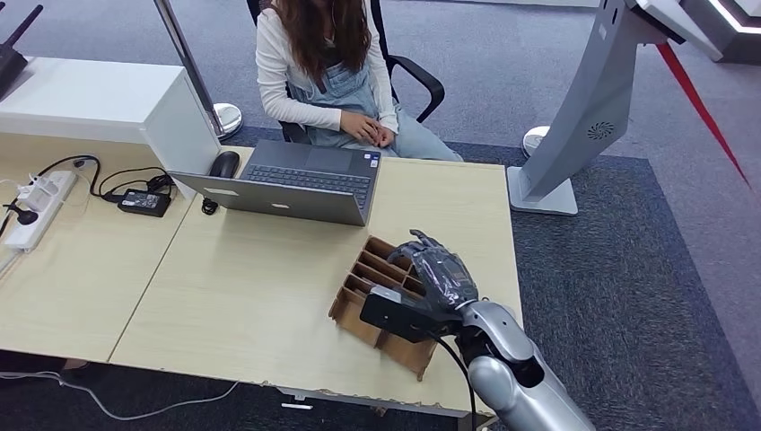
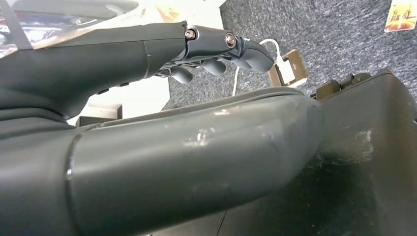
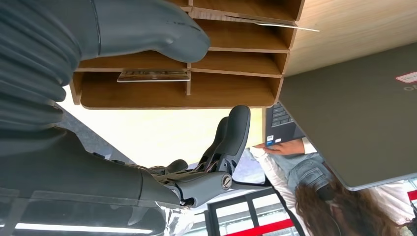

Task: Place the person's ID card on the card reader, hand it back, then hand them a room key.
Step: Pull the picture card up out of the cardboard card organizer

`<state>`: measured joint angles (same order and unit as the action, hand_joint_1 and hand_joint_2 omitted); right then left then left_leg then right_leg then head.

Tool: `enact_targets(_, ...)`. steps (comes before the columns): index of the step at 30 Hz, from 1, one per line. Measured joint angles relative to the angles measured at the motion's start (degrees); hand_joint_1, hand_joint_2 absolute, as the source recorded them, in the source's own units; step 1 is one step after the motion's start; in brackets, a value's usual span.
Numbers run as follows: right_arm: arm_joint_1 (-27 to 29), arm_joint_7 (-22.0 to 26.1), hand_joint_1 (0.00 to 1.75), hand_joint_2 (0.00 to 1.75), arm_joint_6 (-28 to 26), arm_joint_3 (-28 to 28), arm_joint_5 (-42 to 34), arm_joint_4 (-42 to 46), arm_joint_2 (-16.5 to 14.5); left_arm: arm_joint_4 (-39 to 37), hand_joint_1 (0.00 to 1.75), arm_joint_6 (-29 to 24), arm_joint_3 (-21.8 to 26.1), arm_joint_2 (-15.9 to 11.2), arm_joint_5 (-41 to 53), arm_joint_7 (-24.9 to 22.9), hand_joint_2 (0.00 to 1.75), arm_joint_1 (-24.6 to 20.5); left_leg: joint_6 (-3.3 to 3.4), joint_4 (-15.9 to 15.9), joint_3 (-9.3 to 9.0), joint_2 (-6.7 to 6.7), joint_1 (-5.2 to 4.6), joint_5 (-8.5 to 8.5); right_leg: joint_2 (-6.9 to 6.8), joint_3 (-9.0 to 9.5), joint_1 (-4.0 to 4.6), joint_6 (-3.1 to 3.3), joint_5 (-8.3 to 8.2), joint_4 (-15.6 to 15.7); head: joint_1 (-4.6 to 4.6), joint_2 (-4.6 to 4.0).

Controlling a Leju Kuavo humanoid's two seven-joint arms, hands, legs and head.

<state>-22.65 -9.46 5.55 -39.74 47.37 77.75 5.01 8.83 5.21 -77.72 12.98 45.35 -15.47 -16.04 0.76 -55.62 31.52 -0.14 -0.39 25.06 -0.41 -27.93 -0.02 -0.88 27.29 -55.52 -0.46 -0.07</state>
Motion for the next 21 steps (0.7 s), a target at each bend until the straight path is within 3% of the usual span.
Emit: enact_targets(21, -1.0, -1.9, 0.70, 1.75, 0.0, 0.0, 3.6, -0.3, -0.1, 0.0, 0.00, 0.3, 0.3, 0.0, 0.0, -0.3, 0.00, 0.1, 0.00, 0.0, 0.00, 0.00, 0.00, 0.00, 0.00, 0.00, 0.00, 0.00, 0.00, 0.0, 0.00, 0.00)
